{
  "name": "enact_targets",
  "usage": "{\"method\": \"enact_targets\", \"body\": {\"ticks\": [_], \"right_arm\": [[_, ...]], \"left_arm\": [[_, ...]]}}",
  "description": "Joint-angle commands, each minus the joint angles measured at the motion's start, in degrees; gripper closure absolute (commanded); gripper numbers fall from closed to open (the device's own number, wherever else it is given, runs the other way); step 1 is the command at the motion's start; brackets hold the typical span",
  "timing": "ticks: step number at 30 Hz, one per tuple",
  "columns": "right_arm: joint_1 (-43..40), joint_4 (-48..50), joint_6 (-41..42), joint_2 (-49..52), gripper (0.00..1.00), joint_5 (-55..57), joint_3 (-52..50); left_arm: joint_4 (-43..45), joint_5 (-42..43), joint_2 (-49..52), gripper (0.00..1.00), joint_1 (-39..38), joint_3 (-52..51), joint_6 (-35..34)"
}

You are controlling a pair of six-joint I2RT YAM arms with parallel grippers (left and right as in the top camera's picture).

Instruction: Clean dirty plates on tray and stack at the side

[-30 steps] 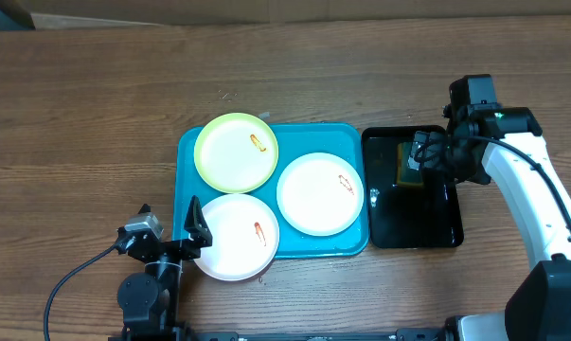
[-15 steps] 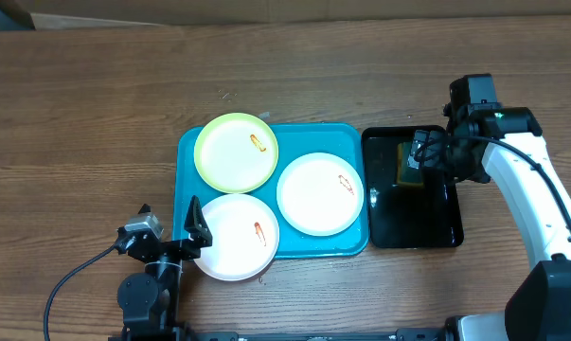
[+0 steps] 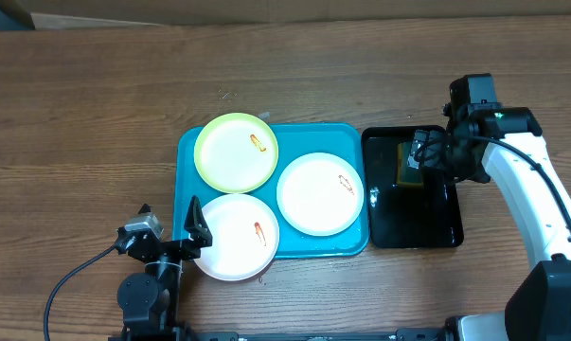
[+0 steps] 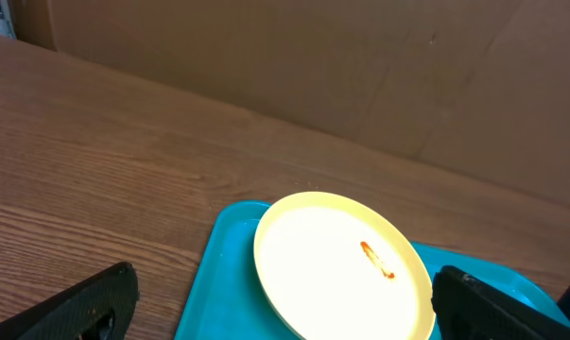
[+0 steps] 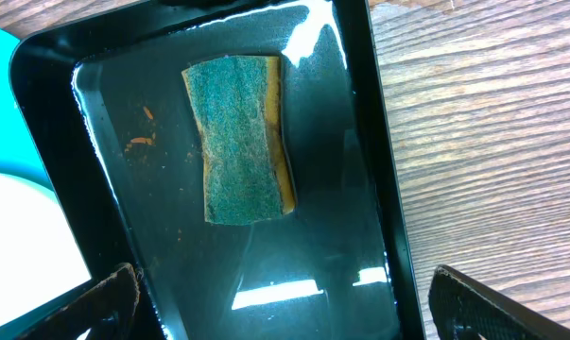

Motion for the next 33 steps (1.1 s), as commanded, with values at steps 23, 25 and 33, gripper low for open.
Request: {"method": "enact_targets", "body": {"ticks": [23, 25, 33], "right_arm": [[0.17, 6.45, -0.13, 10.99, 0.0, -1.79, -1.07], [0.17, 7.54, -0.13, 11.43, 0.01, -2.25, -1.46], [0.22, 13.29, -0.11, 11.43, 0.04, -2.36, -5.77]], "left_arm": [[0.22, -0.39, -0.35, 0.0, -0.2, -0.39, 1.11], [0.22, -0.39, -0.35, 0.0, -0.2, -0.39, 1.11], [0.22, -0.39, -0.35, 0.0, -0.2, -0.39, 1.11]]}}
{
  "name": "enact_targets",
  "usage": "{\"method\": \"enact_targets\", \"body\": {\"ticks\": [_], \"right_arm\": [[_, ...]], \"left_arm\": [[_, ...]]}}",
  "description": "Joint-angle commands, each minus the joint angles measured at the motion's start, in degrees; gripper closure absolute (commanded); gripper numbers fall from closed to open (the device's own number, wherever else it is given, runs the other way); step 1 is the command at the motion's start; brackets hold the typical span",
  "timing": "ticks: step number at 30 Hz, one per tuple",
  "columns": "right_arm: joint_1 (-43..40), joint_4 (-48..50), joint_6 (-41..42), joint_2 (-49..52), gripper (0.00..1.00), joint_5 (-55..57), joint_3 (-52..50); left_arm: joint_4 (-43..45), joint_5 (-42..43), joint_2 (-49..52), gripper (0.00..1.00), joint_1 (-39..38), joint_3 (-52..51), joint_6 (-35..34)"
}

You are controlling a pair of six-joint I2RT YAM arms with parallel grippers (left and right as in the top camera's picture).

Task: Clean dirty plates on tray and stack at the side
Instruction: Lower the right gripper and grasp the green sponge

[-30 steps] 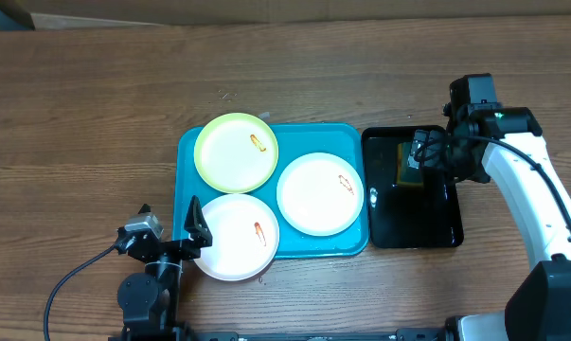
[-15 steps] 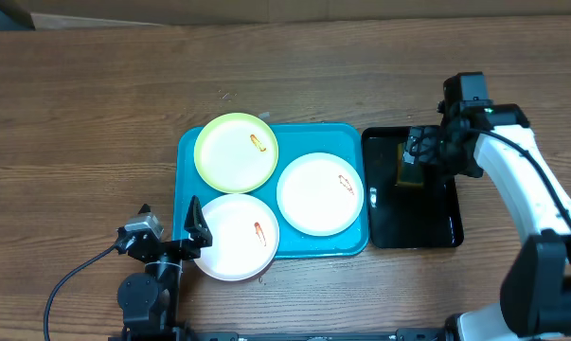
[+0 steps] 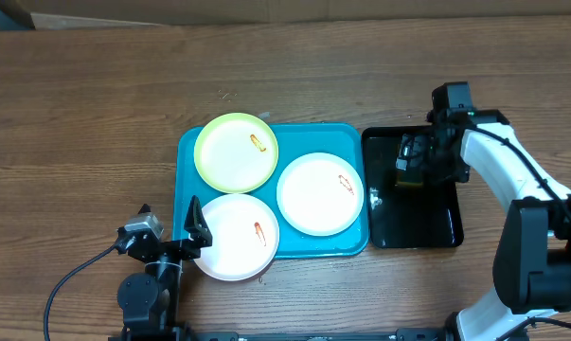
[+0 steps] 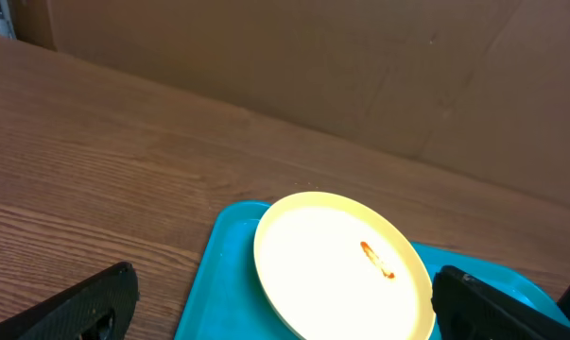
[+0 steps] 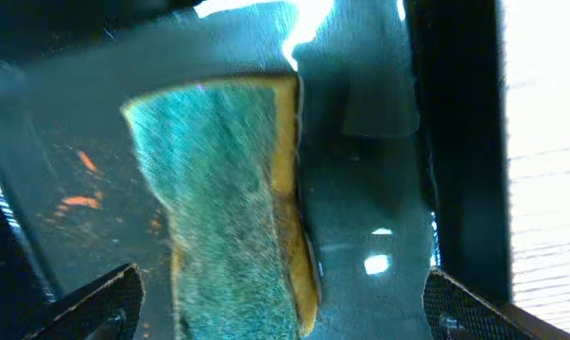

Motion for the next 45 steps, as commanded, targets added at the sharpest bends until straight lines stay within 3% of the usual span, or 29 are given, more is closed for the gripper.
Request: {"method": "enact_targets", "body": {"ticks": [1, 8, 24, 30, 31, 32, 34, 35, 37, 41, 45], "right_arm": [[0.22, 1.33, -0.13, -0.13, 0.05, -0.92, -1.73], [0.22, 3.85, -0.13, -0.13, 0.05, -1.14, -2.16], [0.66, 10.71, -0.11, -0.13, 0.21, -5.38, -5.9], [1.11, 14.19, -0.13, -0.13, 0.42, -5.35, -8.22], [1.2, 14.08, -0.13, -0.13, 0.49, -5.27, -8.22], [1.29, 13.75, -0.13, -0.13, 0.67, -4.94, -8.22], [1.31, 12.76, -0.13, -0.15, 0.95, -3.74, -8.2], [1.29, 12.17, -0.13, -0.15, 0.96, -3.67, -8.15], [1.29, 9.66, -0.09, -0.33, 0.96, -3.69, -7.17], [1.31, 4.0, -0.11, -1.51, 0.7, -3.67, -3.5], [1.33, 3.72, -0.13, -2.03, 0.52, -3.48, -2.73]], "left_arm": [[0.22, -0.39, -0.35, 0.0, -0.2, -0.39, 1.11], [0.22, -0.39, -0.35, 0.0, -0.2, -0.39, 1.11], [0.22, -0.39, -0.35, 0.0, -0.2, -0.39, 1.11], [0.22, -0.39, -0.35, 0.0, -0.2, -0.39, 1.11], [0.22, -0.39, -0.35, 0.0, -0.2, -0.39, 1.11], [0.22, -0.39, -0.35, 0.0, -0.2, -0.39, 1.11], [0.22, -0.39, -0.35, 0.0, -0.2, -0.39, 1.11], [0.22, -0.39, -0.35, 0.0, -0.2, -0.39, 1.11], [0.22, -0.39, -0.35, 0.0, -0.2, -0.39, 1.11], [0.22, -0.39, -0.35, 0.0, -0.2, -0.39, 1.11], [0.22, -0.39, -0.35, 0.0, -0.2, -0.39, 1.11]]}}
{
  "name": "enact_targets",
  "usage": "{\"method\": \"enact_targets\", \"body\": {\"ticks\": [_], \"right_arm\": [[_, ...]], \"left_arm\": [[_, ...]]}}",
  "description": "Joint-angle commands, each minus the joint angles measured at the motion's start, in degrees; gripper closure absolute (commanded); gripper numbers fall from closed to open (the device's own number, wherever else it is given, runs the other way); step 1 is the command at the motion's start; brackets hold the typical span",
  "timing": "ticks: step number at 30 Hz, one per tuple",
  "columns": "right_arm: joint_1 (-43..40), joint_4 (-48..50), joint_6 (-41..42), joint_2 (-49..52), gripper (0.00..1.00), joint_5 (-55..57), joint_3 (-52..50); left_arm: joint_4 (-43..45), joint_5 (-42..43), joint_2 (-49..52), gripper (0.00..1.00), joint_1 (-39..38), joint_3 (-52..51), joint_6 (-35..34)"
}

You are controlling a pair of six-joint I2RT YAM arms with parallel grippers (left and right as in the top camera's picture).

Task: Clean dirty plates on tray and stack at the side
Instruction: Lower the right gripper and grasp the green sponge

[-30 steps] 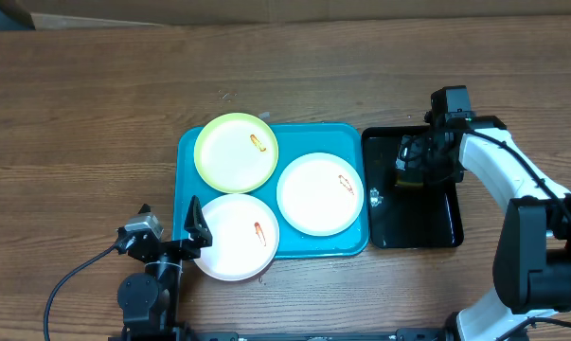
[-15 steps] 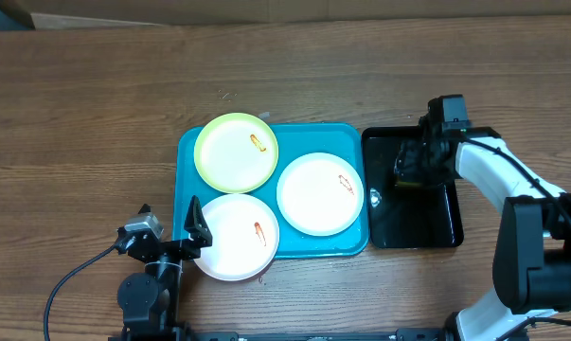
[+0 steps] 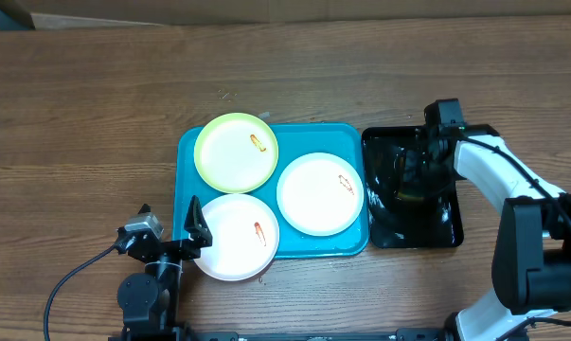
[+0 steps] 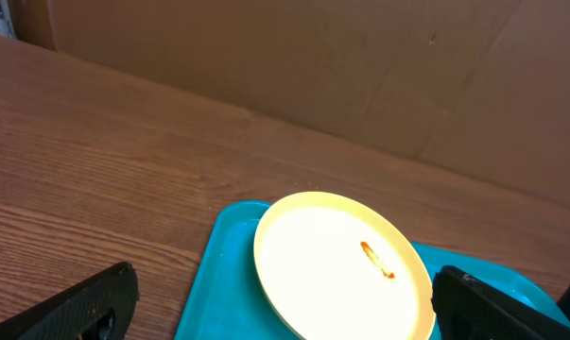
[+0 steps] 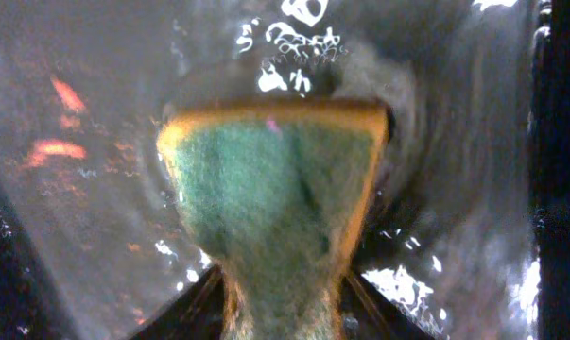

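Three stained plates lie on the blue tray (image 3: 187, 152): a lime-green one (image 3: 236, 152) at the back left, a white one (image 3: 320, 193) on the right, another white one (image 3: 236, 237) at the front left. Right of the tray stands a black basin of water (image 3: 448, 227). My right gripper (image 3: 413, 175) is down in it, shut on the green and yellow sponge (image 5: 280, 189), which is squeezed narrow between the fingers. My left gripper (image 3: 169, 225) stands open low at the tray's front left corner, the green plate (image 4: 341, 264) ahead of it.
Orange bits (image 5: 62, 94) float in the rippling basin water. A few crumbs (image 3: 226, 94) lie on the wood behind the tray. A cardboard wall (image 4: 360, 57) stands along the table's far edge.
My right gripper has dropped into the water and shut on the sponge, which is now pinched and the water stirred. The left arm and the plates have not moved.
My right gripper hung open well above the sponge lying in the basin. Then it was lower and close over the sponge, still open. Now it is shut on the sponge in the water. The left gripper stayed open by the tray throughout.
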Motion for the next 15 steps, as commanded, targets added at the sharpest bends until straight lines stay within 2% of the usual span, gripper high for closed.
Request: {"method": "enact_targets", "body": {"ticks": [1, 9, 10, 11, 12, 15], "right_arm": [[0.26, 0.74, -0.11, -1.84, 0.5, 0.98, 1.86], [0.28, 7.5, -0.09, -1.33, 0.5, 2.91, -2.12], [0.28, 8.41, -0.07, -1.33, 0.55, 2.89, -2.64], [0.28, 9.25, -0.07, -1.33, 0.71, 2.82, -3.06], [0.31, 9.73, -0.07, -1.33, 0.96, 2.69, -3.34], [0.33, 9.7, -0.11, -1.33, 0.96, 2.71, -3.39]], "left_arm": [[0.22, -0.39, -0.35, 0.0, -0.2, -0.39, 1.11], [0.22, -0.39, -0.35, 0.0, -0.2, -0.39, 1.11], [0.22, -0.39, -0.35, 0.0, -0.2, -0.39, 1.11], [0.22, -0.39, -0.35, 0.0, -0.2, -0.39, 1.11], [0.22, -0.42, -0.35, 0.0, -0.2, -0.39, 1.11], [0.22, -0.39, -0.35, 0.0, -0.2, -0.39, 1.11]]}}
